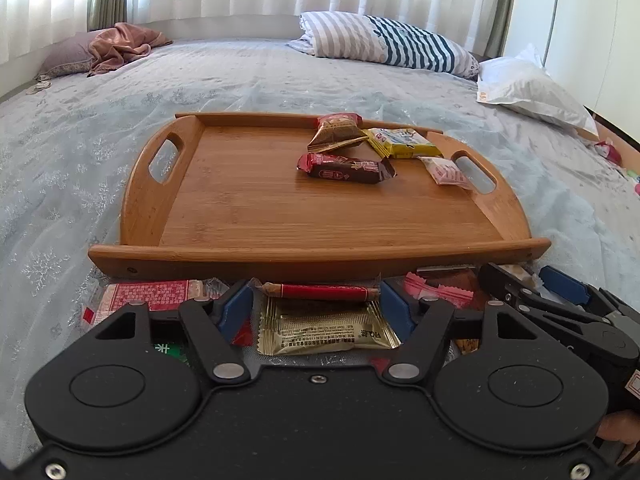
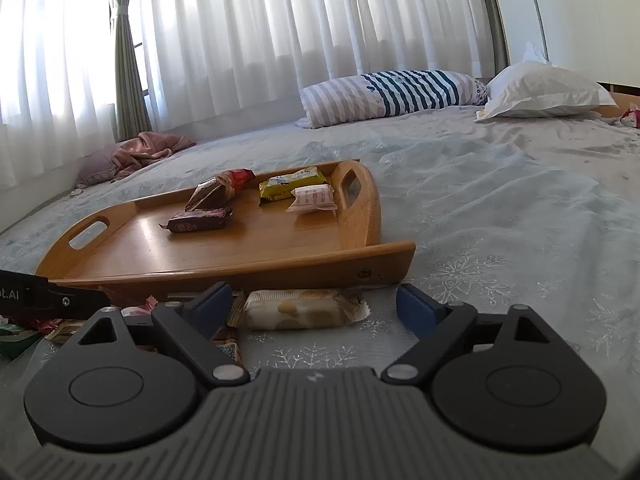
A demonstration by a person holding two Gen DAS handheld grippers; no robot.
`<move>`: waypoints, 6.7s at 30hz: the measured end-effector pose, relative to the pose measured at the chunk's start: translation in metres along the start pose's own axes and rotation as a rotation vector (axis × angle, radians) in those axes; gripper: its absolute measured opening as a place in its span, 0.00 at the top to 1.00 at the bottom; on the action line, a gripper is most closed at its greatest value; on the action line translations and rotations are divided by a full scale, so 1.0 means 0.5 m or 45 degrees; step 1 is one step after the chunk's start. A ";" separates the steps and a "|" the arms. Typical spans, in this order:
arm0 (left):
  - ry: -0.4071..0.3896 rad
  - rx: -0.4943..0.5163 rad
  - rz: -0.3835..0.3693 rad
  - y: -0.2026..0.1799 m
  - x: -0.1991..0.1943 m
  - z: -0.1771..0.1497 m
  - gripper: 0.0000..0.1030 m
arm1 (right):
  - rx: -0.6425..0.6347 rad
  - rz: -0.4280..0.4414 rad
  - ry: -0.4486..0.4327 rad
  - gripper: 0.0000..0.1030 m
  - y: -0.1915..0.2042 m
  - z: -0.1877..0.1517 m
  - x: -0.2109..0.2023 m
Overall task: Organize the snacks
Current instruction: 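Grasp white cookie pack with right tool while left tool approaches a red bar, then grasp red bar with left tool while right tool lifts white cookie pack, then carry red bar with left tool while right tool carries cookie pack over tray, then lower red bar onto tray with left tool while right tool releases cookie pack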
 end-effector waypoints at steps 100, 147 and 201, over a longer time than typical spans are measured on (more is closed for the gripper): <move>-0.084 0.038 0.005 -0.035 -0.048 0.040 0.40 | -0.131 -0.046 0.183 0.42 -0.007 0.040 0.006; 0.007 -0.128 -0.017 -0.075 0.172 0.143 0.40 | -0.354 0.091 0.117 0.44 0.027 0.126 0.131; -0.020 -0.040 -0.005 -0.081 0.158 0.139 0.13 | -0.358 0.061 0.119 0.14 0.032 0.129 0.144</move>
Point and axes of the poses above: each gripper's, at about its wrist camera, not at the fingertips, and x roughly the way its jaws point, y to its left, z to its top, the point moved 1 cm from there along x, roughly the way its jaws point, and after that the axes turned 5 degrees about z, right-handed, at the moved point
